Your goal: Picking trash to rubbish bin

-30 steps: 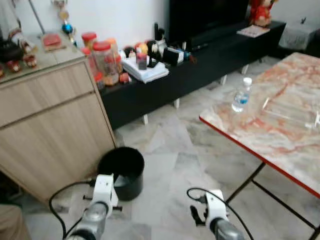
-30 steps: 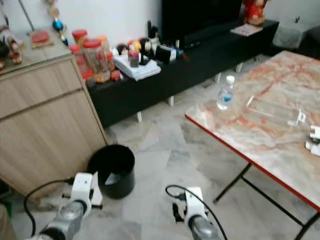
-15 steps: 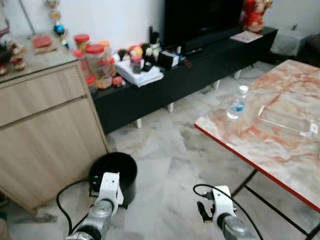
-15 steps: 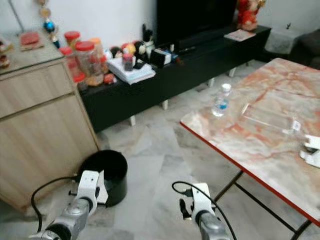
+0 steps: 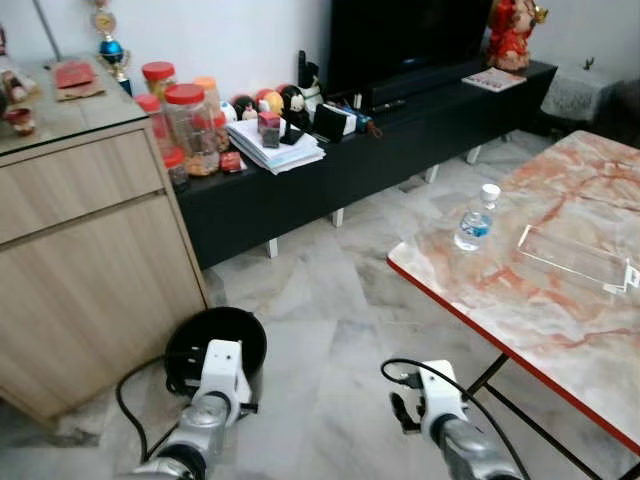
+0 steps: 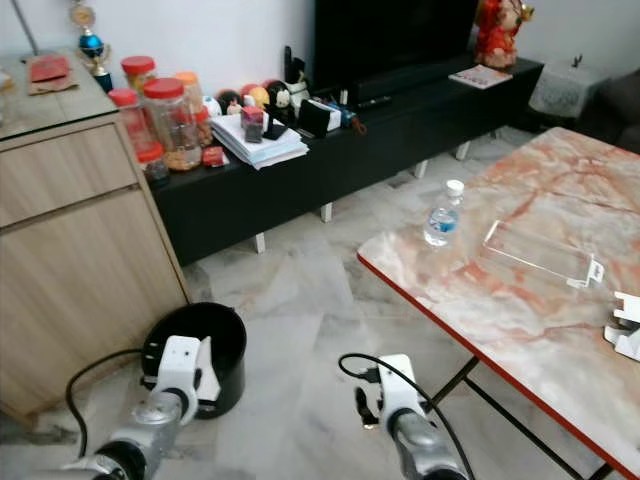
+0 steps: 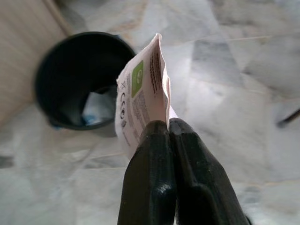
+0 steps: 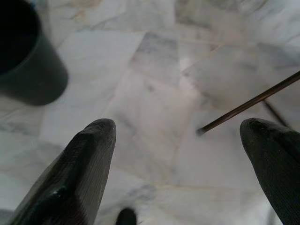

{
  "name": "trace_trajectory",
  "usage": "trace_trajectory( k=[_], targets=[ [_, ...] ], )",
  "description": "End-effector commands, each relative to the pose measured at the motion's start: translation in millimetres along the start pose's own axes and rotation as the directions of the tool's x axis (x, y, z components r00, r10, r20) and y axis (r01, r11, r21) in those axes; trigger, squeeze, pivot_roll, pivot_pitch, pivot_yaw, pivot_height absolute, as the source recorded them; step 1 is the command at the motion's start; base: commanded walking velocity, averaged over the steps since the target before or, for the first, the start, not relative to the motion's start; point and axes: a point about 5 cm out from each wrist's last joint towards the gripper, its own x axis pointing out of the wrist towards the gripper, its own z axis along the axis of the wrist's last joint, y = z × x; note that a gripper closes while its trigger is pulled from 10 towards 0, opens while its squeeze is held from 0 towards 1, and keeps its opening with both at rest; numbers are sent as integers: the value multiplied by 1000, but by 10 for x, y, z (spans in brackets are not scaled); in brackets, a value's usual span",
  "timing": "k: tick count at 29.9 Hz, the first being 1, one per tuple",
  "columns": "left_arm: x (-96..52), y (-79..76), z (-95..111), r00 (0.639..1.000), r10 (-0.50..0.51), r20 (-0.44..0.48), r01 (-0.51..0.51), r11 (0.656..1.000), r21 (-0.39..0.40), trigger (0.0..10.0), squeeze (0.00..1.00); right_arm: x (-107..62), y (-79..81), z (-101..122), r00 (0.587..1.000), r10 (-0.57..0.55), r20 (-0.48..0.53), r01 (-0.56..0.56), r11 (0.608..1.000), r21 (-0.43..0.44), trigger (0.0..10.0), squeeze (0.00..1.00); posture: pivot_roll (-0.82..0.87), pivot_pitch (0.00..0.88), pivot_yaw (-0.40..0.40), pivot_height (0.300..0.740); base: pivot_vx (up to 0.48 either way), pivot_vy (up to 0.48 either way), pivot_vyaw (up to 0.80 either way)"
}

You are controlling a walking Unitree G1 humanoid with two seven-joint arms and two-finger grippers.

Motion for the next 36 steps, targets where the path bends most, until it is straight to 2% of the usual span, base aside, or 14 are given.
trace_trajectory(
  k=[1,7,13,16,26,30,36],
  targets=[
    [4,100,15,1000,22,-8,-22,1000,3,10000,0,25,57,99,1000,16,25,-17,1000,8,10000,0,-83,0,-56,740,244,0,0],
    [17,91,63,1000,27,-2,-27,1000,0,10000,0,18,-23,112,1000,-1,27,0,1000,21,10000,0,-53,0,-73,740,162,0,0],
    [21,106,79,1000,29,-1,-29,1000,-3,10000,0,29,35,139,999,11,36,-11,1000,-15,10000,0,-35,0,-67,740,0,0,0],
    [20,122,76,1000,31,-2,-31,1000,0,10000,0,37,102,135,999,23,35,-22,1000,-14,10000,0,-26,0,-61,740,0,0,800],
    [9,163,45,999,42,-5,-42,999,3,10000,0,26,159,45,999,36,14,-36,999,-12,10000,0,-10,0,-50,740,0,0,800],
    [5,176,32,999,42,-6,-42,999,7,10000,0,22,167,18,999,31,12,-31,999,32,10000,0,-16,0,-41,740,0,0,216],
    [2,176,21,999,42,-6,-42,999,9,10000,0,16,165,-3,999,32,10,-33,999,36,10000,0,-25,0,-37,740,0,0,0]
  ],
)
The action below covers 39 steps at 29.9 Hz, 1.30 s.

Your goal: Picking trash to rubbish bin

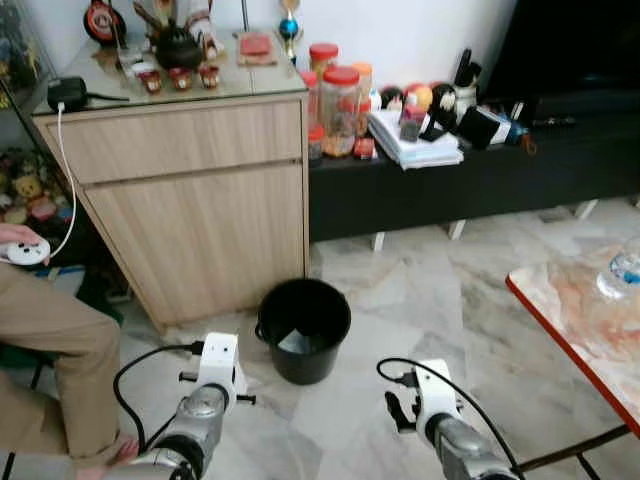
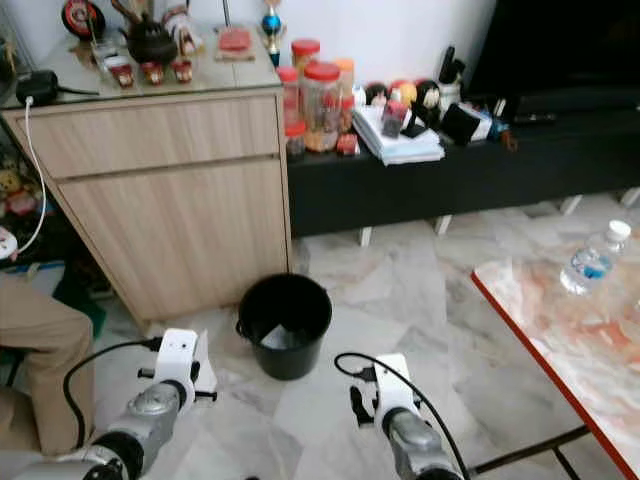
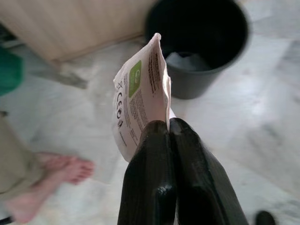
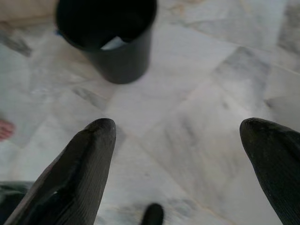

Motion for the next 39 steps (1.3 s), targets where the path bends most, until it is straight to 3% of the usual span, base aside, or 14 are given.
trace_trajectory(
  k=[1,10,39],
  targets=[
    [-3,42,-7,1000,4,2,-4,1000,11,10000,0,8,15,35,1000,2,11,-2,1000,15,10000,0,-25,0,-36,740,0,0,0],
    [-11,23,-35,1000,-3,-1,3,1000,14,10000,0,3,0,25,1000,-2,14,2,1000,-6,10000,0,-27,0,-27,740,0,0,0],
    [-25,-2,-74,1000,3,8,-3,1000,-7,10000,0,-11,-31,-23,1000,-6,2,6,1000,14,10000,0,-20,0,-62,740,298,0,0]
  ],
)
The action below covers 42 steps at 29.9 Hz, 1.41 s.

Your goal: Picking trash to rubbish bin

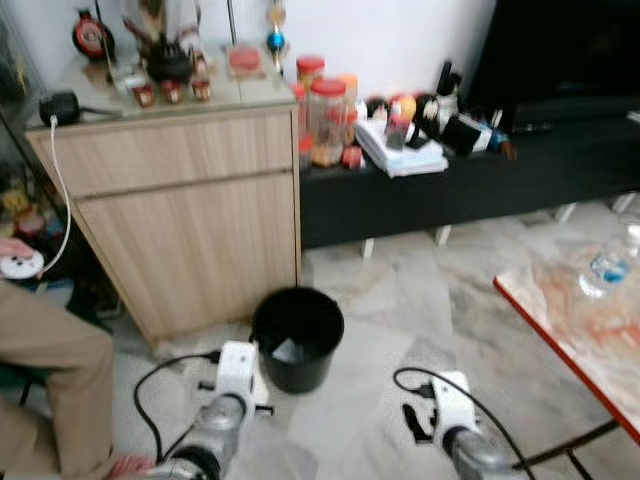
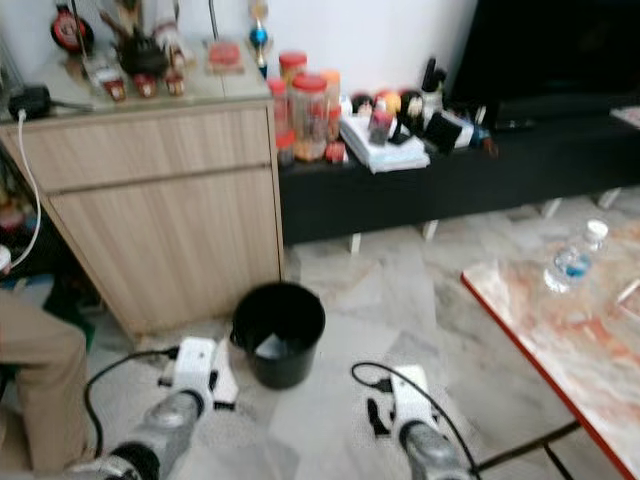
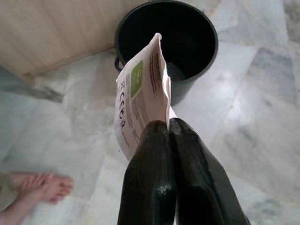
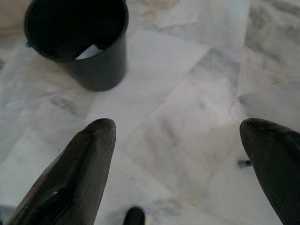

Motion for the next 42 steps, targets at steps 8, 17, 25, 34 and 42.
trace_trajectory(
  k=[8,17,25,34,42],
  targets=[
    [-8,56,-19,1000,16,1,-16,1000,1,10000,0,10,56,15,1000,11,7,-11,1000,7,10000,0,-33,0,-57,740,304,0,0],
    [-7,91,-14,1000,20,0,-20,1000,3,10000,0,20,113,33,1000,23,13,-23,999,31,10000,0,-9,0,-52,740,307,0,-167],
    [-8,113,-11,1000,26,1,-26,1000,7,10000,0,27,134,56,999,26,19,-27,1000,14,10000,0,-3,0,-44,740,307,0,0],
    [-7,159,2,999,40,6,-40,999,10,10000,0,29,167,58,999,38,19,-38,999,-25,10000,0,6,0,-43,740,307,0,172],
    [-3,329,123,994,87,63,-86,996,-21,10000,0,38,195,86,999,48,23,-47,999,-20,10000,0,44,0,-54,740,305,0,142]
  ],
)
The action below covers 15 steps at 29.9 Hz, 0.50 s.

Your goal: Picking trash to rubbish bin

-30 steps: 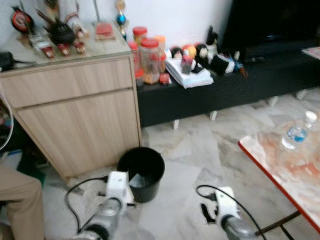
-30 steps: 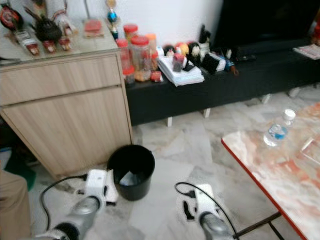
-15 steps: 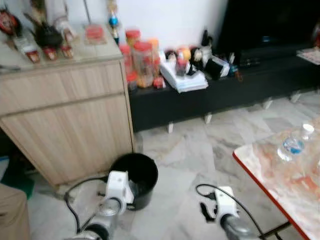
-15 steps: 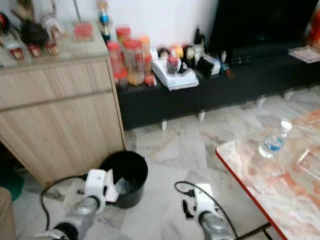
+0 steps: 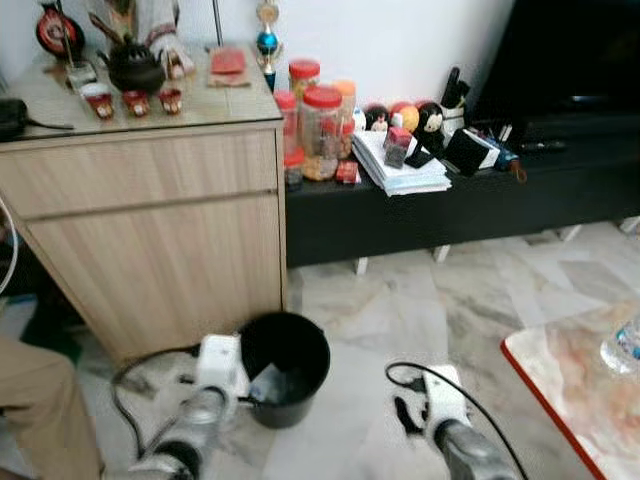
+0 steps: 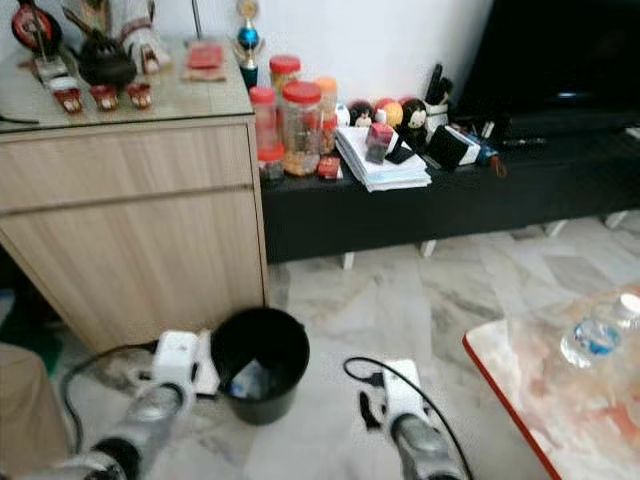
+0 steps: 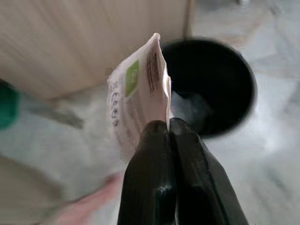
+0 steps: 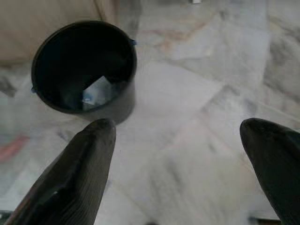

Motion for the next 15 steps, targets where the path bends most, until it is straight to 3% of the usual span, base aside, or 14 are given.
trace_trajectory(
  k=[1,10,15],
  targets=[
    [6,-112,44,999,-28,25,28,1000,-14,10000,0,-20,-103,-26,1000,-29,-11,29,1000,3,10000,0,44,0,-54,740,304,0,0],
    [-8,-65,-17,999,-34,3,34,999,3,10000,0,0,-52,26,1000,-23,6,23,999,23,10000,0,38,0,-28,740,307,0,0],
    [-17,103,-38,1000,16,-2,-16,1000,-17,10000,0,-6,-24,-10,1000,-4,1,4,1000,24,10000,0,50,0,-9,740,299,0,0]
  ],
)
